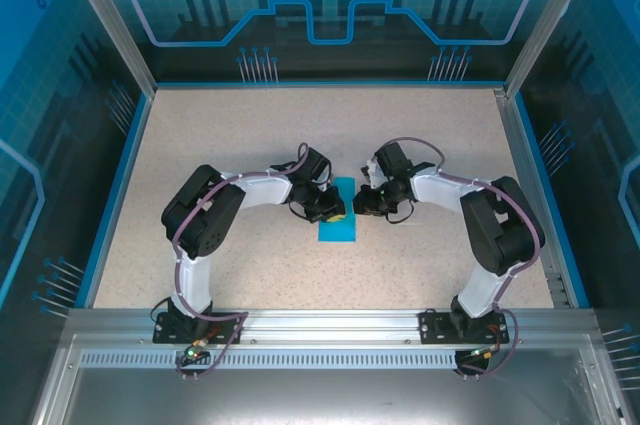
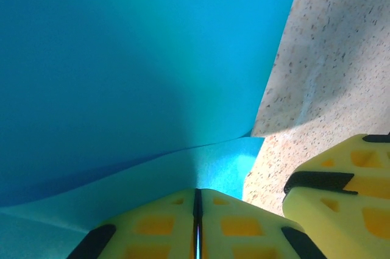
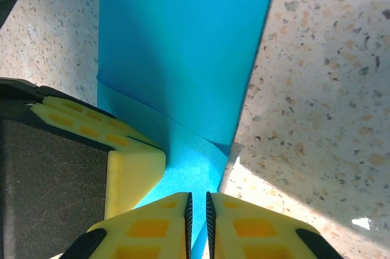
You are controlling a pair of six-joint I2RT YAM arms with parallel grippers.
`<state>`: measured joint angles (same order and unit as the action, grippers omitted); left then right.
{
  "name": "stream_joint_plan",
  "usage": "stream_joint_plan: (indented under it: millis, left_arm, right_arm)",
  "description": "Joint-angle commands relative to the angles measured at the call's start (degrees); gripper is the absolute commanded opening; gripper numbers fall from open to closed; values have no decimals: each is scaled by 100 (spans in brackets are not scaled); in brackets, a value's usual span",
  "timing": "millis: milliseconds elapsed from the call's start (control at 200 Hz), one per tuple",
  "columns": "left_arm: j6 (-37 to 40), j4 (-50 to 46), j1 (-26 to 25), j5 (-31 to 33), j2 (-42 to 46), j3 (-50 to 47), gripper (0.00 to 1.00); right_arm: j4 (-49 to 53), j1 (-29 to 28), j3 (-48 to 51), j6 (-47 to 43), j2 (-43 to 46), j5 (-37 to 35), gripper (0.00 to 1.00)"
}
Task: Fold a paper plane with a square sheet of paper (pick it up from the middle)
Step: Fold the triangle a second time at the center of the table.
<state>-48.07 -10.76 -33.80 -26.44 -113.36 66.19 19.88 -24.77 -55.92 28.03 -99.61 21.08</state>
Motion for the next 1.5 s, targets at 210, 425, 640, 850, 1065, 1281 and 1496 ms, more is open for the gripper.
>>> stream_joint_plan:
  millis: [210, 425, 640, 850, 1065, 1281, 1496]
  left_arm:
    - [-99, -213, 40, 147, -142, -10, 10]
    - [-155, -235, 40, 280, -98, -67, 10]
    - [-189, -180, 41, 233, -160, -45, 10]
    - [-229, -189, 44, 256, -186, -67, 10]
    - [-250, -216, 40, 280, -203, -79, 10]
    - [-279, -224, 40, 298, -230, -76, 10]
    - [-311, -242, 43, 319, -231, -80, 10]
  right_arm:
    - [-30, -80, 128, 81, 205, 61, 16]
    - [-37, -83, 177, 53, 214, 137, 15]
    - [-63, -243, 250, 35, 324, 315, 12]
    - [-100, -604, 387, 211, 365, 382, 11]
    - [-187, -763, 520, 377, 267, 433, 10]
    - [4, -811, 521, 359, 129, 178, 10]
    - [189, -810, 521, 331, 65, -73, 10]
